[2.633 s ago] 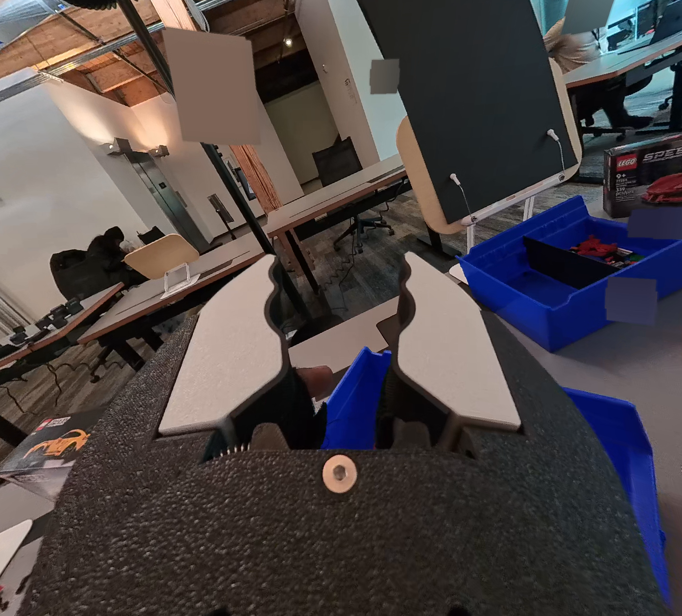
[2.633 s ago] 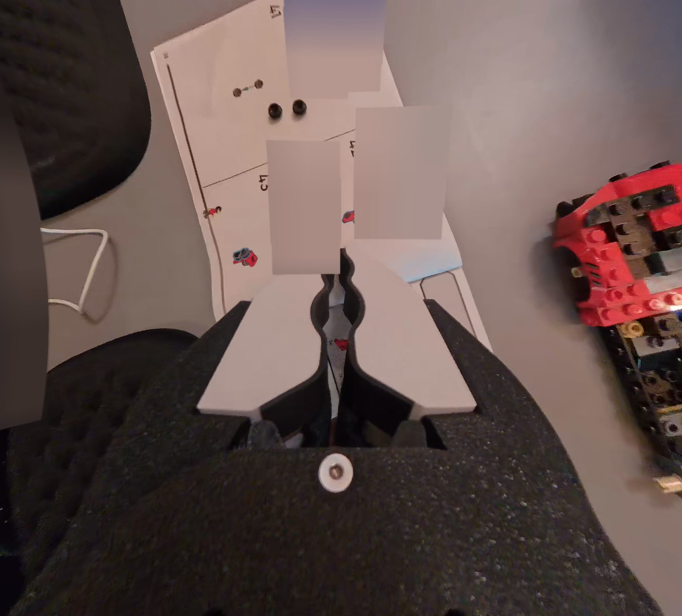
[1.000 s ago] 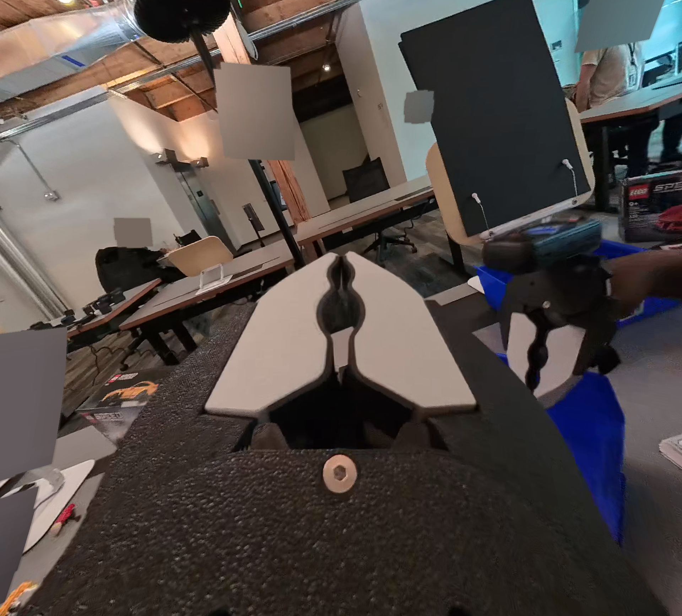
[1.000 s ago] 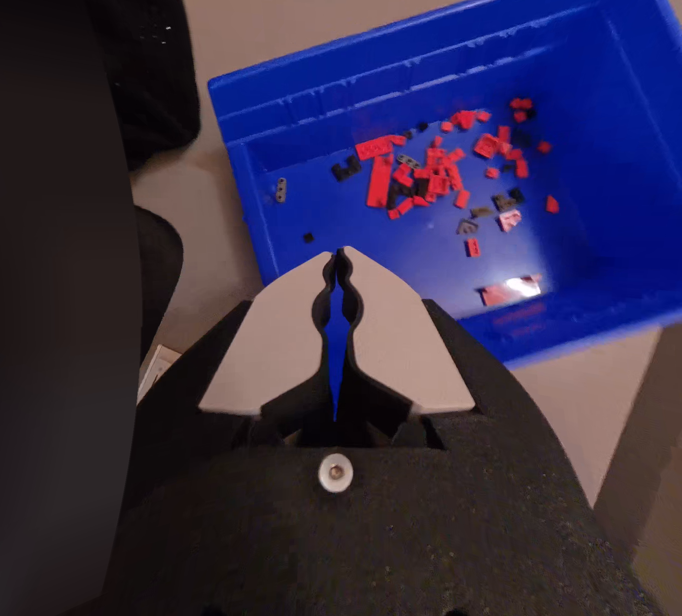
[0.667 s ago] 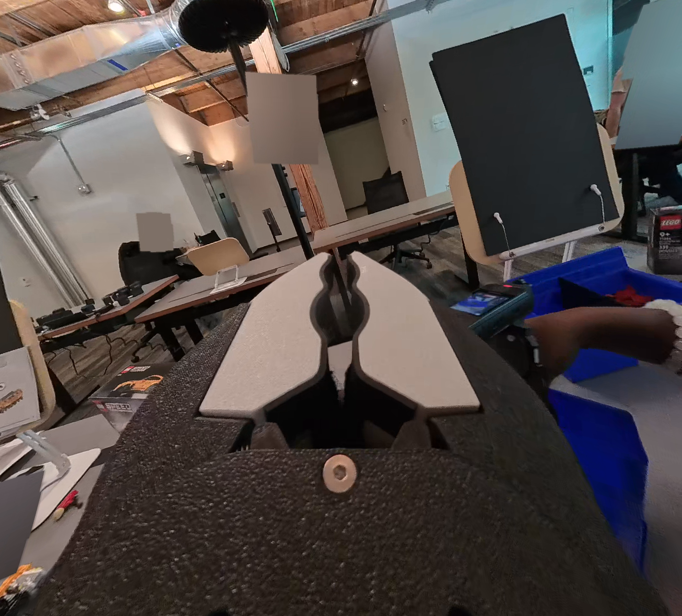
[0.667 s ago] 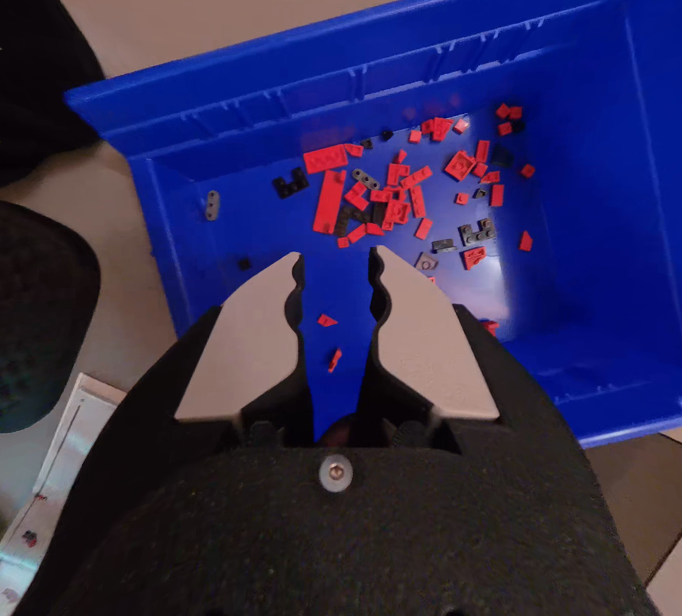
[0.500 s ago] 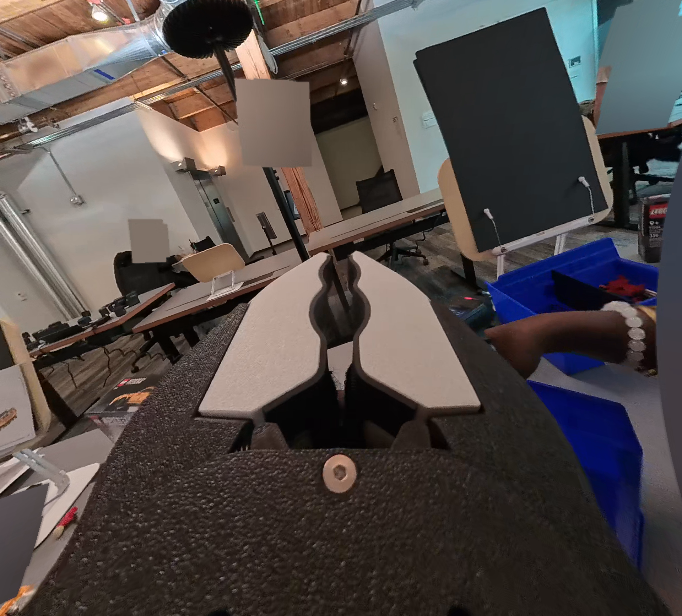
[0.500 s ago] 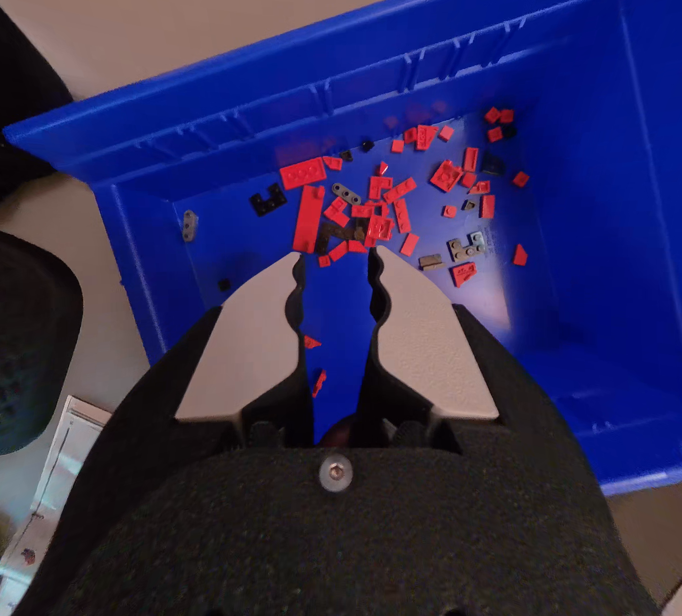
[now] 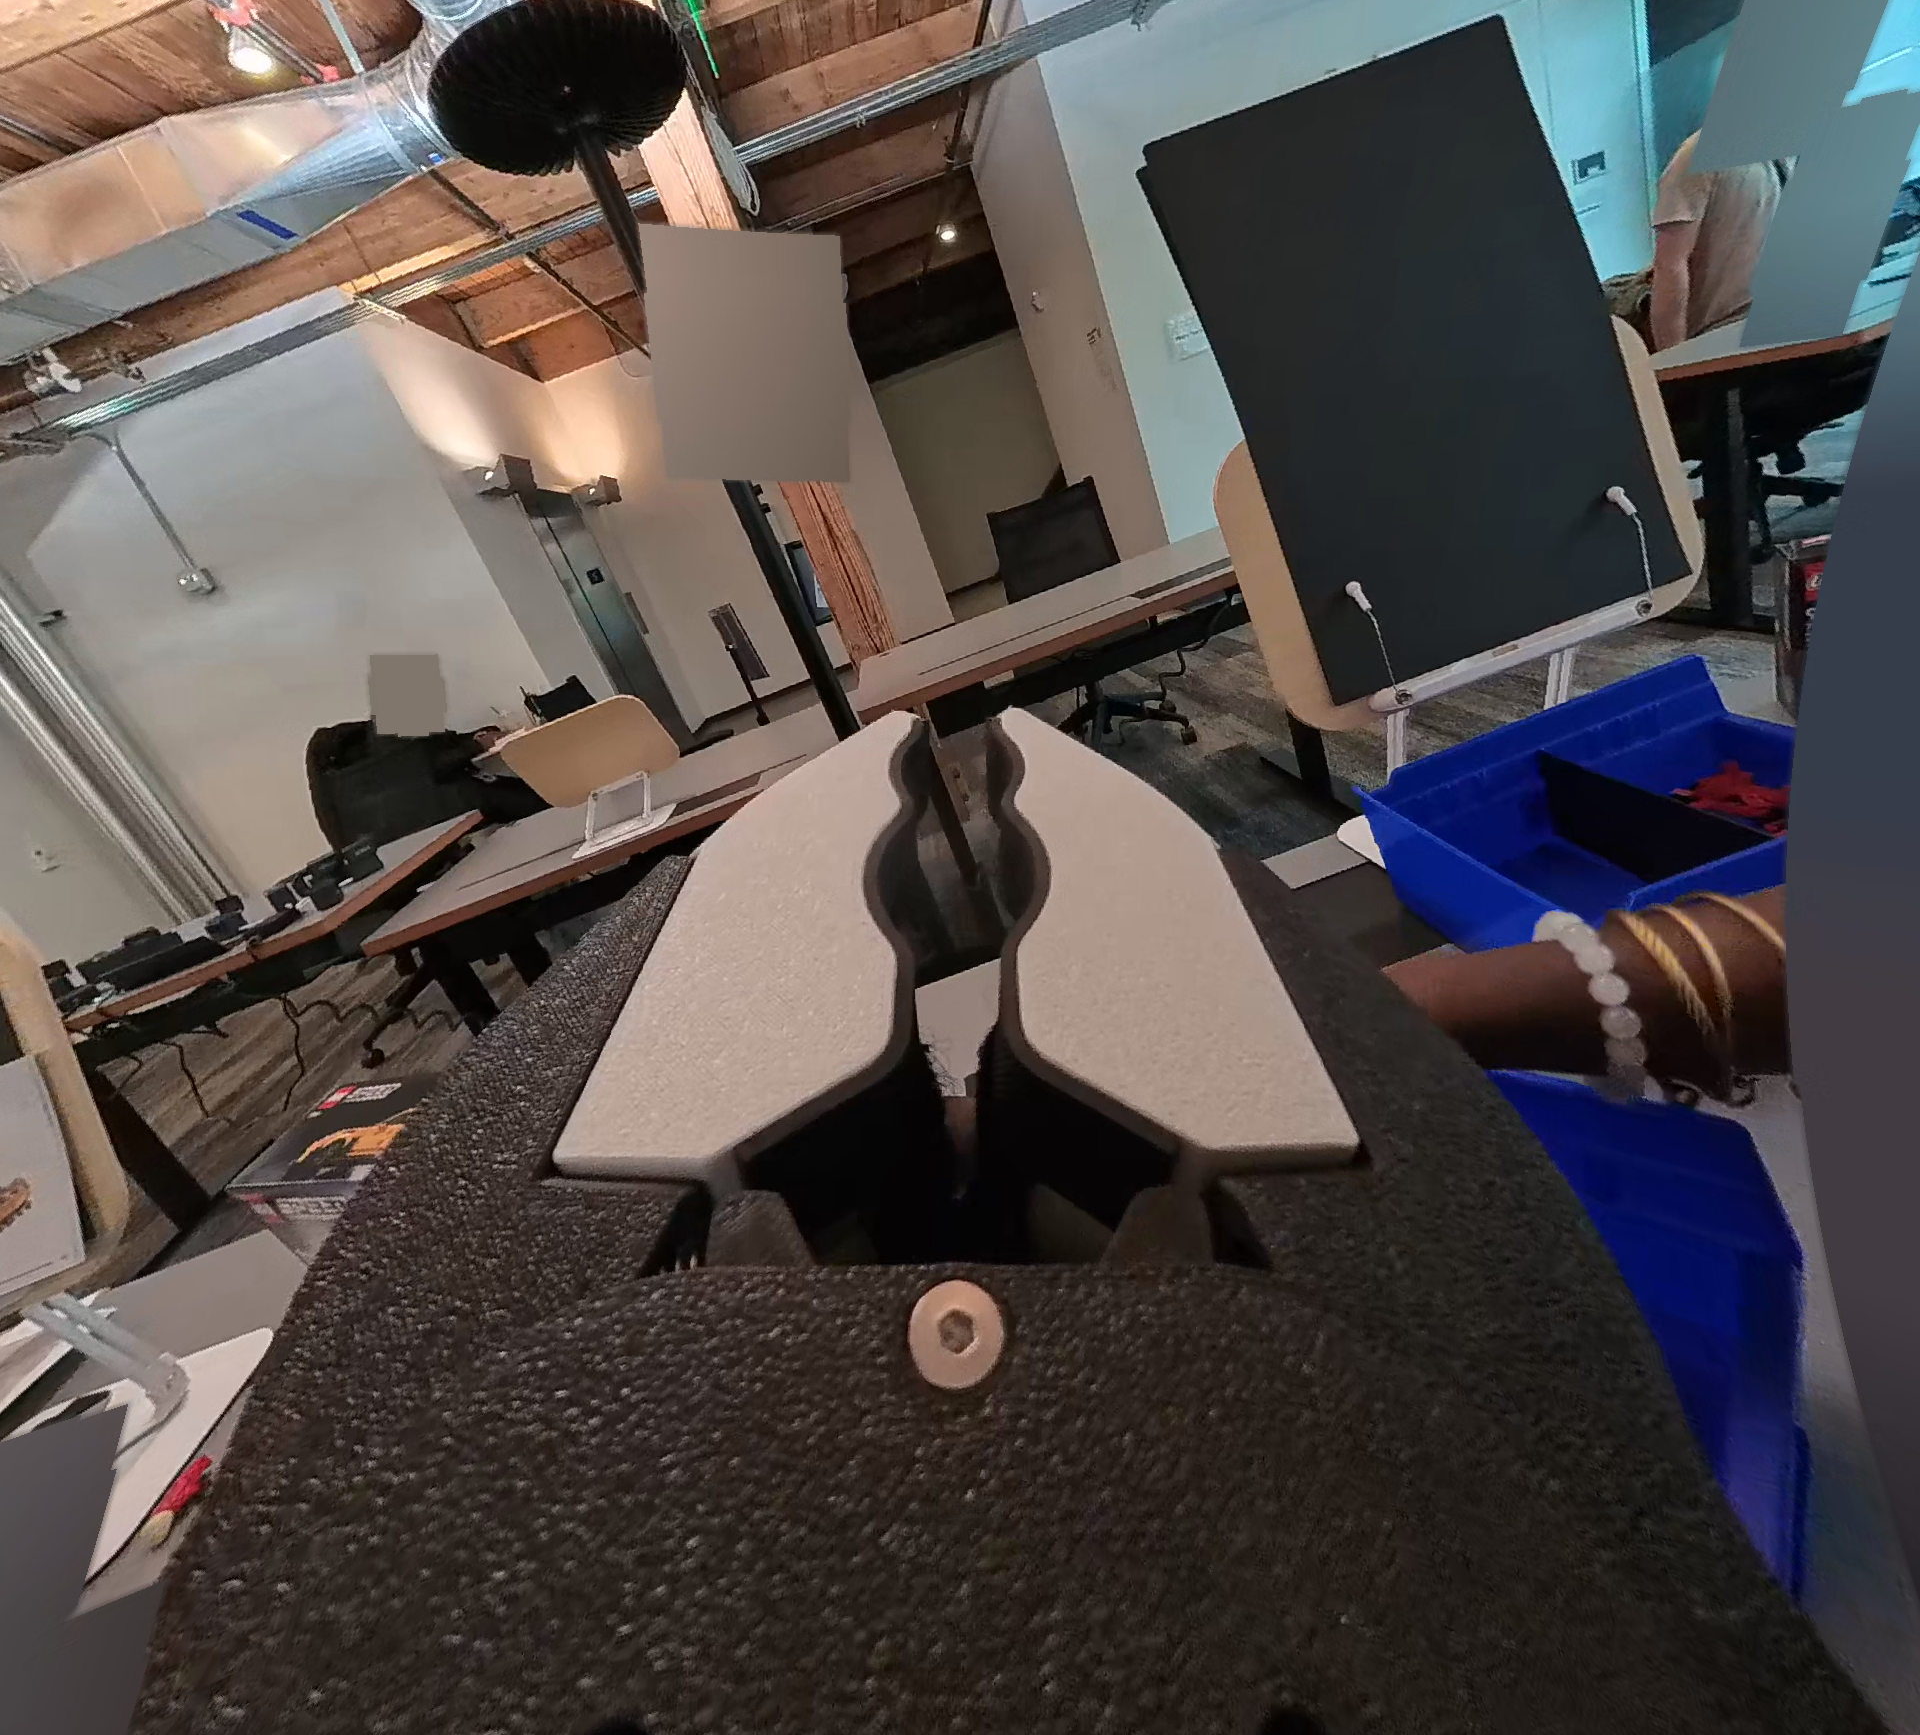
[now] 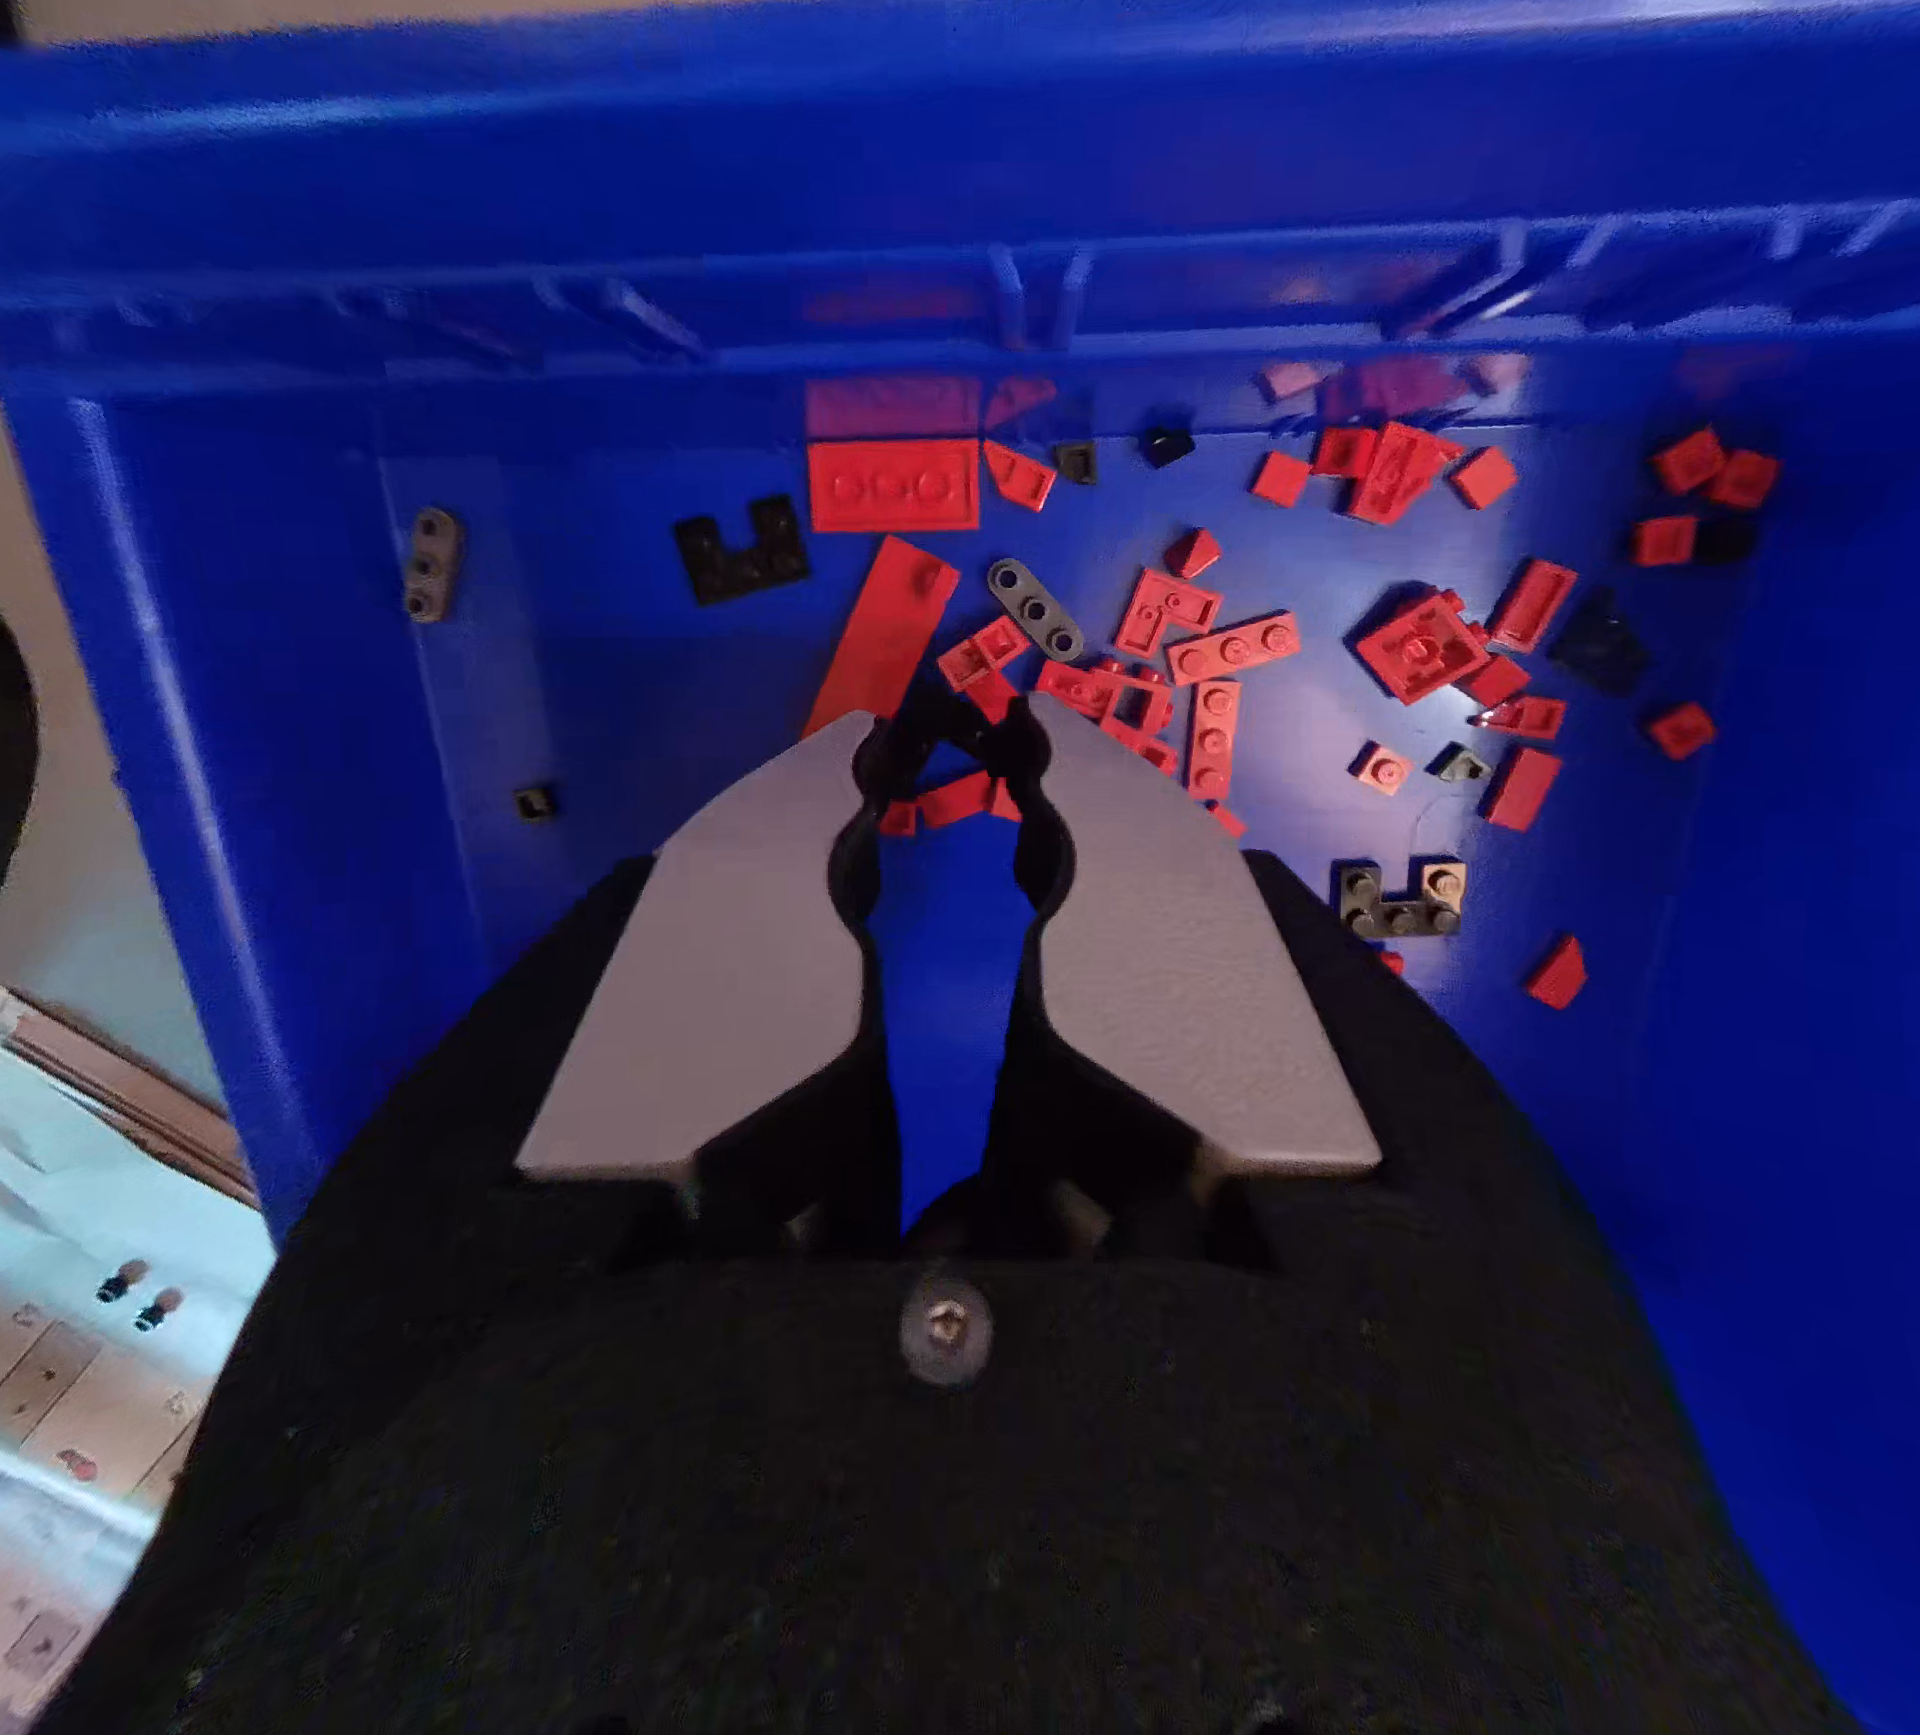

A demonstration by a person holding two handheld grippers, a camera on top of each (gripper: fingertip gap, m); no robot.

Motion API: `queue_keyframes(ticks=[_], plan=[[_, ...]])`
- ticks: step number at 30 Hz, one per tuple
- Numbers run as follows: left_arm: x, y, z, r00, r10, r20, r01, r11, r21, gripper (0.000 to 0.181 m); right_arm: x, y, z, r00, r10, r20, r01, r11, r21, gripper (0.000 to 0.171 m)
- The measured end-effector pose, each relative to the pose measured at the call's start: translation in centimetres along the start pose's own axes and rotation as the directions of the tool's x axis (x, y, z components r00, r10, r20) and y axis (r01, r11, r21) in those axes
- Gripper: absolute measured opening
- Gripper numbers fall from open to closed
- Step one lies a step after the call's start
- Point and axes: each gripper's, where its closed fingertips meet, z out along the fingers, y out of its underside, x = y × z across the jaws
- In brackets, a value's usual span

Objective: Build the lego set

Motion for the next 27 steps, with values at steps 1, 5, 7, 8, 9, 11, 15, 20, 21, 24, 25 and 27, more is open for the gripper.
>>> queue_keyframes(ticks=[1,5,7,8,9,11,15,20,21,24,25,27], plan=[[0.0,0.0,0.0,1.0,0.0,0.0,0.0,1.0,0.001,0.01,0.1,0.1,0.5,1.0,0.002,0.009,-0.002,1.0,-0.021,0.024],[-0.2,0.1,-0.1,1.0,-0.004,0.0,0.004,1.0,0.001,0.011,0.1,-0.3,1.8,1.0,-0.025,0.005,0.025,0.999,-0.034,0.025],[-0.4,0.3,-0.1,1.0,-0.009,0.004,0.009,1.0,-0.001,0.012,0.1,-0.4,1.9,0.999,-0.042,-0.009,0.042,0.999,-0.035,0.017],[-0.5,0.3,-0.2,1.0,-0.012,0.005,0.012,1.0,-0.003,0.012,0.0,-0.1,1.8,0.999,-0.05,-0.009,0.049,0.998,-0.048,0.017],[-0.6,0.4,-0.2,1.0,-0.015,0.006,0.015,1.0,-0.004,0.012,0.0,0.1,1.7,0.998,-0.056,-0.017,0.055,0.997,-0.061,0.017],[-0.8,0.6,-0.2,1.0,-0.022,0.011,0.022,1.0,-0.007,0.012,0.0,1.1,1.3,0.997,-0.065,-0.031,0.062,0.993,-0.1,0.017],[-1.5,0.9,-0.3,0.999,-0.035,0.036,0.035,0.999,-0.018,0.013,0.8,2.0,-1.3,0.995,0.001,-0.098,-0.005,0.999,-0.041,0.024],[-2.2,1.2,-0.2,0.997,-0.03,0.072,0.032,0.999,-0.03,0.013,3.9,2.5,-6.5,0.953,0.198,-0.228,-0.165,0.974,0.157,0.03],[-2.3,1.3,-0.2,0.996,-0.025,0.085,0.028,0.999,-0.034,0.013,4.3,2.6,-7.3,0.942,0.234,-0.24,-0.192,0.964,0.186,0.03],[-2.4,1.1,-0.3,0.995,-0.014,0.097,0.018,0.999,-0.032,0.013,4.9,2.9,-9.0,0.924,0.252,-0.286,-0.185,0.952,0.243,0.029],[-2.2,1.0,-0.3,0.996,-0.015,0.092,0.018,1.0,-0.025,0.013,5.1,3.0,-9.3,0.92,0.252,-0.3,-0.178,0.951,0.252,0.027],[-2.0,0.8,-0.3,0.996,-0.016,0.082,0.017,1.0,-0.014,0.013,5.0,3.1,-9.3,0.923,0.238,-0.302,-0.169,0.957,0.236,0.027]])
